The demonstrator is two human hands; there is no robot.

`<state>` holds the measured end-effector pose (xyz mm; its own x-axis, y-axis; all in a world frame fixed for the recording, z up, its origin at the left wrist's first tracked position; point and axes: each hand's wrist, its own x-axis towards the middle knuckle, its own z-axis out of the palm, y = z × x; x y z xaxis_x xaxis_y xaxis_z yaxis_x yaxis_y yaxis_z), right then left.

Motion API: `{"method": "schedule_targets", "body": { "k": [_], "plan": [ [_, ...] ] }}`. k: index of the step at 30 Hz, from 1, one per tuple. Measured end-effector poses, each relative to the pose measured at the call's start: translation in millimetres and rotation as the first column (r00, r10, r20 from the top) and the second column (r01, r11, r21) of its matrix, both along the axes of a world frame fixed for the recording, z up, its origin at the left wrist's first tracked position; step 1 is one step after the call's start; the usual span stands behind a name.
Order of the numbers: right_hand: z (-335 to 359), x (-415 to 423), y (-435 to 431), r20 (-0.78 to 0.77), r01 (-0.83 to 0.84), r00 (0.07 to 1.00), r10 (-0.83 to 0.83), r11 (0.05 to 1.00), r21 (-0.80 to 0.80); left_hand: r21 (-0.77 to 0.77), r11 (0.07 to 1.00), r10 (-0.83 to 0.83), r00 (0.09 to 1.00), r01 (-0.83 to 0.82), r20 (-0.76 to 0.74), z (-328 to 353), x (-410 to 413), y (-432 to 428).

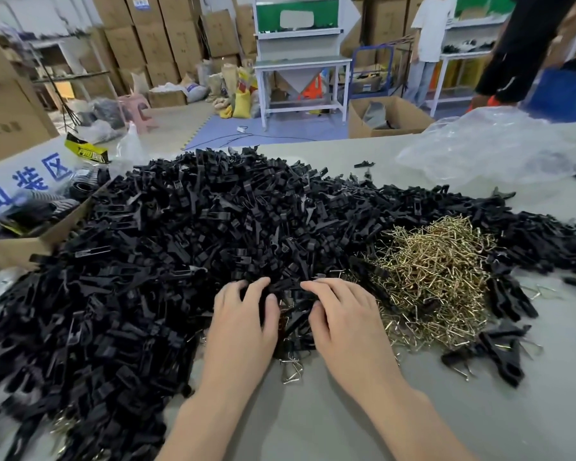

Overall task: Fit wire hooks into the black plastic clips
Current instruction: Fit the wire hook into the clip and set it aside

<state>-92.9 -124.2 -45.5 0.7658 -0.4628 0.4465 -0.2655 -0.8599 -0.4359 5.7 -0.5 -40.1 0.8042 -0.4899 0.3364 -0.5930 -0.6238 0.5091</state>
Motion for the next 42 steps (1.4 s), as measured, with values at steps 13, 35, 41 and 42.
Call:
{"method": "schedule_targets", "body": {
  "k": [13, 35, 41, 42],
  "plan": [
    [-3.7, 4.8, -3.2, 0.058, 0.002, 0.998, 0.003, 0.996, -0.086, -0.269, 0.941, -0.22, 0.975, 0.204, -0.03, 4.2, 1.8, 1.2],
    [1.4, 3.7, -10.2, -0.016, -0.109, 0.994, 0.108, 0.99, -0.091, -0.514, 0.857, -0.092, 0.973, -0.031, -0.212, 11.1, 8.7, 17.7],
    [1.2, 3.3, -11.6, -0.014, -0.125, 0.992, 0.124, 0.979, -0.16, -0.22, 0.975, -0.005, 0.997, -0.013, -0.083, 7.2, 3.1, 21.2],
    [1.4, 3.5, -11.4, -0.02, -0.113, 0.994, 0.111, 0.979, -0.168, -0.204, 0.979, 0.008, 0.997, -0.023, -0.075, 7.2, 2.4, 20.2]
  ]
}}
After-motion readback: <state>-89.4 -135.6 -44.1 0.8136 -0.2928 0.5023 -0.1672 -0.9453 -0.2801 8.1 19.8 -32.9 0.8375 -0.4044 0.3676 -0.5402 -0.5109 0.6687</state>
